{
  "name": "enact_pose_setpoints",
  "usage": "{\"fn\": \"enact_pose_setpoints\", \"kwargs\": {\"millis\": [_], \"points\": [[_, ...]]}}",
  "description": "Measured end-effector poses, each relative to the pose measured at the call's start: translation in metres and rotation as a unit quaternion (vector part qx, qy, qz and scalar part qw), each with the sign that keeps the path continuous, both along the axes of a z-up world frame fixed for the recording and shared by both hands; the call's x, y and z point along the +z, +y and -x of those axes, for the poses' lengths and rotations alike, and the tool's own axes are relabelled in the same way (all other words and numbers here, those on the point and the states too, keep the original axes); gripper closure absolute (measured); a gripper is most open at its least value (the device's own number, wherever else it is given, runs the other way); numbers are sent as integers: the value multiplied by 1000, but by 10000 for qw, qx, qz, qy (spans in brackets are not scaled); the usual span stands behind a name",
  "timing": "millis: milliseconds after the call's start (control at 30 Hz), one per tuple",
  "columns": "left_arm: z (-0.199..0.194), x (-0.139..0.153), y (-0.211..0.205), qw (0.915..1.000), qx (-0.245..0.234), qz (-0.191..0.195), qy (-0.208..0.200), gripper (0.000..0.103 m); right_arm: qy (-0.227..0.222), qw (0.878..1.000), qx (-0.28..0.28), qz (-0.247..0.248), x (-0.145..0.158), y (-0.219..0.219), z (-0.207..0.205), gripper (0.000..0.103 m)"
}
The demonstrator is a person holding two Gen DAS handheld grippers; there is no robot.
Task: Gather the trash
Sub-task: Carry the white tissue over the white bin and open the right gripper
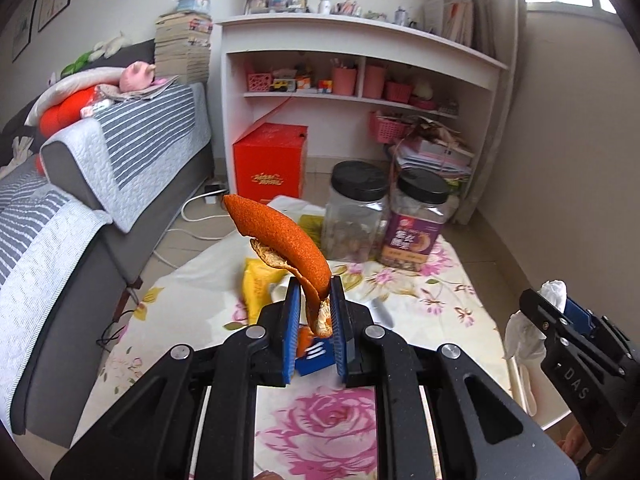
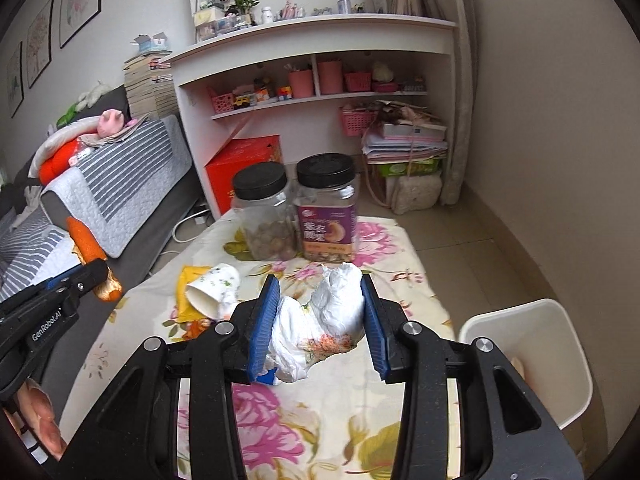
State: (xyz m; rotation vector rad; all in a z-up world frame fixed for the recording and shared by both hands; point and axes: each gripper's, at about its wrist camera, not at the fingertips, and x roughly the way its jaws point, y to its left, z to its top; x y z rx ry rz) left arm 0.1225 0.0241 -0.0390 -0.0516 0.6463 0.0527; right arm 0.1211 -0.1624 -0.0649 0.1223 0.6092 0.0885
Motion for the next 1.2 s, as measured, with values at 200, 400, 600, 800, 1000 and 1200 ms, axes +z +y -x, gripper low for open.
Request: {"fn": "enact_pose_setpoints", "kwargs": {"millis": [200, 400, 600, 800, 1000, 1200], "points": [[0, -1, -22, 9998, -184, 29, -27, 88, -33, 9998, -210, 25, 3, -26, 6, 65], [-1, -6, -43, 9993, -363, 13, -5, 88, -63, 9985, -532, 76, 4, -60, 10, 65], [-2, -11, -64, 9984, -562, -8, 19, 88, -54, 9955, -939, 81, 6, -98, 13, 65], [0, -17, -89, 9968, -790, -53, 67, 88, 90, 9894, -1445, -110, 2, -147, 14, 64], [7, -20, -123, 9934, -1137, 23, 119, 88, 234, 9761, -2048, -683, -2, -211, 19, 43], [14, -21, -168, 9886, -1500, 28, 141, 88, 80, 9582, -2612, -1165, 1, -262, 42, 29]]}}
